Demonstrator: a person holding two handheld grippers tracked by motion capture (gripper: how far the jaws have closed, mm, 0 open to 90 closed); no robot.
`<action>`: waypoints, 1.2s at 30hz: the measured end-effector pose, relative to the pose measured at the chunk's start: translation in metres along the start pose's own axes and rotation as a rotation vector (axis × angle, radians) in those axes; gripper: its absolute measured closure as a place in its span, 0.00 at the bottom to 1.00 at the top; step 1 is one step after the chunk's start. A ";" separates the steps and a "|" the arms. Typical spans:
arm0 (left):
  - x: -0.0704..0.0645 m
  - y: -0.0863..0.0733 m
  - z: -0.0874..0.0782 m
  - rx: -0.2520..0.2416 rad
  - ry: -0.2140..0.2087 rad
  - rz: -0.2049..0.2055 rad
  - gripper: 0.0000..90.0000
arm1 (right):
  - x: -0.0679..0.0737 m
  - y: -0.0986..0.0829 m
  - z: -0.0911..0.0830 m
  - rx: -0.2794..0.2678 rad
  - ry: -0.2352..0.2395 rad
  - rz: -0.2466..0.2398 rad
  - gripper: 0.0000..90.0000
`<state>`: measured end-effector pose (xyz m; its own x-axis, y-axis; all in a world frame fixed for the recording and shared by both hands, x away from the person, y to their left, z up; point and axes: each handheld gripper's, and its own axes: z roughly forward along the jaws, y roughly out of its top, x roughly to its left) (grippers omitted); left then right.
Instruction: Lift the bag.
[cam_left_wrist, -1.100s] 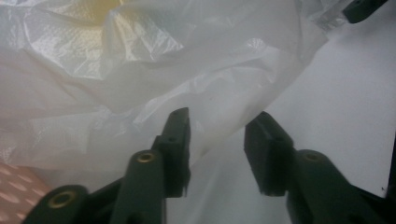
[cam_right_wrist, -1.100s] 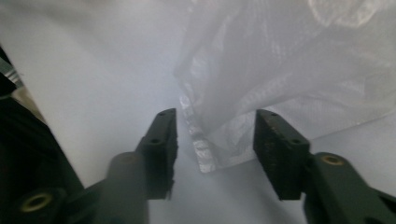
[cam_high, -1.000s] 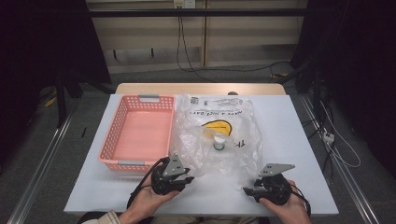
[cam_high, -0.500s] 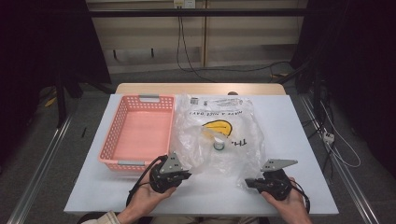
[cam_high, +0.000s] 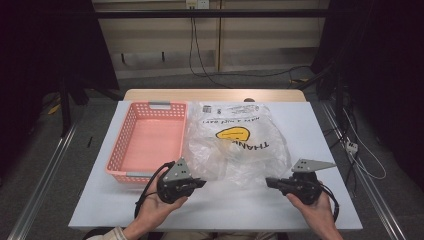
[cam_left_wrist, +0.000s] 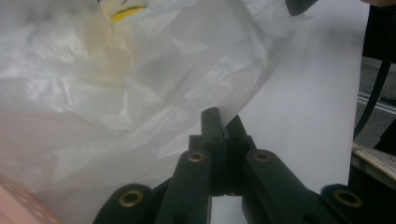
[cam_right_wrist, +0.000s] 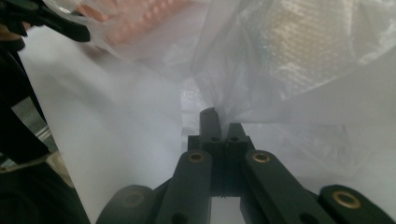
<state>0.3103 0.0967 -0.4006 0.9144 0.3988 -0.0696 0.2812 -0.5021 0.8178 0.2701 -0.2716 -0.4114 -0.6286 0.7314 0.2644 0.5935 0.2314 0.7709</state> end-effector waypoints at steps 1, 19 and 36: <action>0.000 0.002 -0.001 -0.009 0.004 -0.001 1.00 | -0.001 0.003 -0.001 -0.014 0.004 0.002 1.00; 0.016 0.047 -0.028 -0.124 0.049 0.026 1.00 | -0.009 0.069 -0.020 -0.175 -0.013 -0.035 1.00; 0.047 0.082 -0.070 -0.260 0.129 0.002 1.00 | -0.016 0.123 -0.043 -0.288 -0.040 -0.067 1.00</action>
<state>0.3560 0.1284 -0.2967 0.8657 0.5005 -0.0083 0.1803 -0.2963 0.9379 0.3313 -0.2824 -0.2963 -0.6381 0.7464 0.1892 0.3809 0.0925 0.9200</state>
